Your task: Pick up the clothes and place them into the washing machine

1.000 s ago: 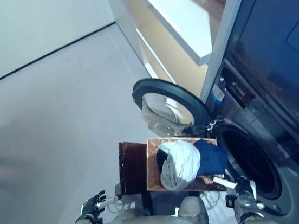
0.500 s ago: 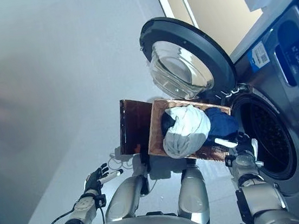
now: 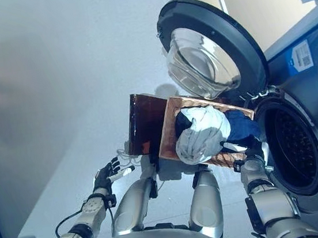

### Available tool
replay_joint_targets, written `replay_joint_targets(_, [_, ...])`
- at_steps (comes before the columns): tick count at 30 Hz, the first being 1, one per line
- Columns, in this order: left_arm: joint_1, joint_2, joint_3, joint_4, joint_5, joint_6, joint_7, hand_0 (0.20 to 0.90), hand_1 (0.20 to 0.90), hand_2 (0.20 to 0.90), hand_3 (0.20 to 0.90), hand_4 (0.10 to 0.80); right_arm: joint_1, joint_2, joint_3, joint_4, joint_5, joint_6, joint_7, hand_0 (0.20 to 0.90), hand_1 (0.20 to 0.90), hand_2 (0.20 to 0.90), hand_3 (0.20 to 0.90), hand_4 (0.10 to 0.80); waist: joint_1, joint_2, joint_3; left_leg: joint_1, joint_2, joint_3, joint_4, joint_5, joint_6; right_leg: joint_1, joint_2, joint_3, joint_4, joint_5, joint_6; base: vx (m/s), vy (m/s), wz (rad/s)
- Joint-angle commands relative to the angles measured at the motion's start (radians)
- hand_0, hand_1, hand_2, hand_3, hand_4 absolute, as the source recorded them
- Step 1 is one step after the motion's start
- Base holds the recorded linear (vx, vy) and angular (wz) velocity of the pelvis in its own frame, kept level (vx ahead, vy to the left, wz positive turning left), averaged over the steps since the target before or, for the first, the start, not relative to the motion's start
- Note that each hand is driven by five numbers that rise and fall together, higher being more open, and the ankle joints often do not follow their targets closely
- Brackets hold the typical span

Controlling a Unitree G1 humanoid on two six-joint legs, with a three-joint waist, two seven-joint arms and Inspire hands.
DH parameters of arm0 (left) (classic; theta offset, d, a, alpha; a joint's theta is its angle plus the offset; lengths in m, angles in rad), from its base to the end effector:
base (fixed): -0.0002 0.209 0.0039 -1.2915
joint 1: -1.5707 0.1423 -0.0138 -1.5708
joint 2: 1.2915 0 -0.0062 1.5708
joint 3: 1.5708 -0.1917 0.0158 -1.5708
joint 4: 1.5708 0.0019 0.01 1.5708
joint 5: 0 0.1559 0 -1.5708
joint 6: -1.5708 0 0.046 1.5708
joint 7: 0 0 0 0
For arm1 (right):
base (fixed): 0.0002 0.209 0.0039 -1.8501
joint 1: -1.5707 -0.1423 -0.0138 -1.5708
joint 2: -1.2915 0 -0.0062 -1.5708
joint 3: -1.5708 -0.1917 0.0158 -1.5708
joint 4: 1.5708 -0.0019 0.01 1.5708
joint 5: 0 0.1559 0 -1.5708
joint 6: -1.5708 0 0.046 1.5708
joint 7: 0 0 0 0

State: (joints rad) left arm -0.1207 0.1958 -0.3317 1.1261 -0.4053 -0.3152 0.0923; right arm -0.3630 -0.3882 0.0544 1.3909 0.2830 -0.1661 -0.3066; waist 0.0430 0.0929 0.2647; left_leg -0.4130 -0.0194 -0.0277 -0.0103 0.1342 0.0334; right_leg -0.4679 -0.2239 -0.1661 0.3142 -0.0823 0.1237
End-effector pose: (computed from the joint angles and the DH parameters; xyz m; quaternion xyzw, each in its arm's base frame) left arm 0.1503 0.1882 -0.1182 0.0257 0.3513 0.0502 0.9346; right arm 0.1924 -0.2832 -0.0814 -0.1263 0.3774 -0.2912 0.8700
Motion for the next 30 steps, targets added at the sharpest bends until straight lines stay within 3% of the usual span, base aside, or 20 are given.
replay_joint_targets(1, [0.007,0.042,0.022,-0.029,0.002,-0.036,0.017,0.9,0.9,0.9,0.9,0.8,0.018,-0.027,0.025,0.004,-0.011,0.002,-0.031,0.9,0.9,0.9,0.9,0.8,0.003,-0.041,-0.019,-0.033,0.021,-0.013,0.105,-0.096,-0.101,0.033,-0.102,0.022,-0.26,0.26,0.036,-0.021,0.012,0.06])
replay_joint_targets(8, [0.001,0.038,0.023,-0.042,0.005,-0.024,0.005,0.9,0.9,0.9,0.9,0.8,-0.008,-0.026,0.088,0.03,-0.073,0.035,-0.01,0.9,0.9,0.9,0.9,0.8,0.007,-0.037,-0.017,-0.078,0.012,-0.008,0.112,-0.088,-0.101,-0.013,-0.107,0.029,-0.25,0.264,0.033,-0.039,0.013,0.04])
replay_joint_targets(19, [0.042,0.043,0.014,-0.083,-0.007,-0.02,-0.006,0.9,0.9,0.9,0.9,0.8,-0.072,-0.073,0.083,0.051,-0.071,0.053,-0.036,0.9,0.9,0.9,0.9,0.8,0.031,0.007,-0.002,-0.107,0.008,0.006,0.087,-0.061,-0.105,-0.06,-0.118,0.042,-0.255,0.28,0.037,-0.023,0.021,0.0])
replay_joint_targets(20, [0.038,0.043,0.012,-0.074,-0.008,-0.022,-0.003,0.9,0.9,0.9,0.9,0.8,-0.07,-0.069,0.084,0.038,-0.072,0.05,-0.034,0.672,0.672,0.672,0.672,0.637,0.031,0.007,-0.003,-0.106,0.008,0.008,0.083,-0.061,-0.105,-0.062,-0.119,0.043,-0.256,0.28,0.038,0.0,0.0,0.0])
replay_joint_targets(21, [0.035,0.04,0.011,-0.062,-0.01,-0.023,-0.001,0.9,0.9,0.9,0.9,0.8,-0.064,-0.065,0.086,0.023,-0.075,0.048,-0.032,0.672,0.672,0.672,0.672,0.637,0.029,0.007,-0.005,-0.105,0.008,0.008,0.081,-0.06,-0.105,-0.063,-0.121,0.045,-0.256,0.28,0.039,0.0,0.0,0.0])
replay_joint_targets(22, [0.032,0.038,0.011,-0.052,-0.012,-0.023,0.0,0.9,0.9,0.9,0.9,0.8,-0.059,-0.063,0.084,0.012,-0.077,0.048,-0.032,0.2,0.2,0.2,0.2,0.3,0.027,0.007,-0.006,-0.103,0.007,0.009,0.08,-0.061,-0.104,-0.063,-0.121,0.045,-0.255,0.279,0.039,0.034,-0.003,-0.01])
replay_joint_targets(30, [0.011,0.023,0.01,0.005,-0.007,-0.021,0.008,0.9,0.9,0.9,0.9,0.8,-0.032,-0.046,0.076,-0.008,-0.083,0.039,-0.032,0.2,0.2,0.2,0.2,0.3,0.013,0.006,-0.028,-0.097,0.005,0.005,0.088,-0.069,-0.105,-0.052,-0.123,0.043,-0.248,0.266,0.038,0.004,-0.001,0.0])
